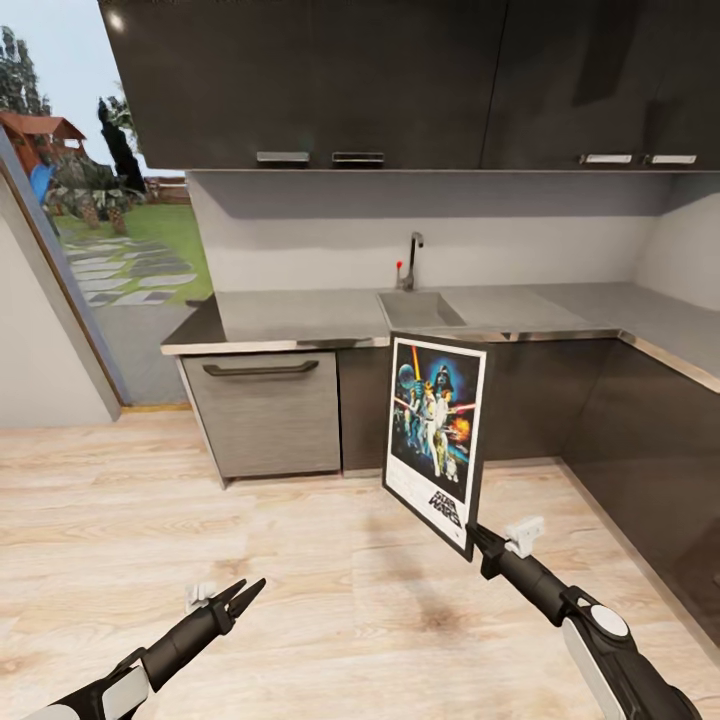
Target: Pick up the poster from the kitchen countertop and hang it on one of the wall nails in the kitchen.
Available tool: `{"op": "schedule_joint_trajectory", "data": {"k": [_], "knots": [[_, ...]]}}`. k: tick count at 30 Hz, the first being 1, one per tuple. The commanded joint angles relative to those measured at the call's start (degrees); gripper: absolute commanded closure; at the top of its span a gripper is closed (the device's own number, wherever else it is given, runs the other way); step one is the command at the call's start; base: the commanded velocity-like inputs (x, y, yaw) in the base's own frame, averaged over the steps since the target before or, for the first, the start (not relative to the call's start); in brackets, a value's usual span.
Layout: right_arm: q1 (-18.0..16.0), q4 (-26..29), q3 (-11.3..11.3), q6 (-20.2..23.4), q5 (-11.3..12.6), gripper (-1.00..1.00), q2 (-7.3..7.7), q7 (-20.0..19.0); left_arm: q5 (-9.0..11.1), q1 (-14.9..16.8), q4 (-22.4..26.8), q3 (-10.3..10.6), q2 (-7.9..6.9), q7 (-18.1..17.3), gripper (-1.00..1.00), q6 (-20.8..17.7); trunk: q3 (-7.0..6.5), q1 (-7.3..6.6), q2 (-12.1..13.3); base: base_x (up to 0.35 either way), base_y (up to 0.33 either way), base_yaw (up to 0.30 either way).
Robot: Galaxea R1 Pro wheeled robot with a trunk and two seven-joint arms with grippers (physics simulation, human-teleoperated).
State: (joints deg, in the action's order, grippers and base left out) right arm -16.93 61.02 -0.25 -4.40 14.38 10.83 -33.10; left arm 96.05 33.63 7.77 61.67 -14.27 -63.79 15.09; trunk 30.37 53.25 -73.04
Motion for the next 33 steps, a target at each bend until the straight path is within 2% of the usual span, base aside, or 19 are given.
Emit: {"op": "schedule_joint_trajectory", "data": {"k": [1,33], "knots": [[-0.04,-0.04,-0.06,0.06,0.47,1.0,0.0,-0.39,0.45,0.04,0.01,0.51,-0.04,-0.04,-1.0,0.29,-0.13,-0.23,0.38,0.0,0.0,0.0],[-0.04,-0.55,0.01,-0.26,0.29,1.0,-0.64,-0.13,0.38,0.04,-1.35,0.63,0.03,-0.02,-1.0,0.2,-5.88,-7.26,13.22,0.0,0.0,0.0]]}}
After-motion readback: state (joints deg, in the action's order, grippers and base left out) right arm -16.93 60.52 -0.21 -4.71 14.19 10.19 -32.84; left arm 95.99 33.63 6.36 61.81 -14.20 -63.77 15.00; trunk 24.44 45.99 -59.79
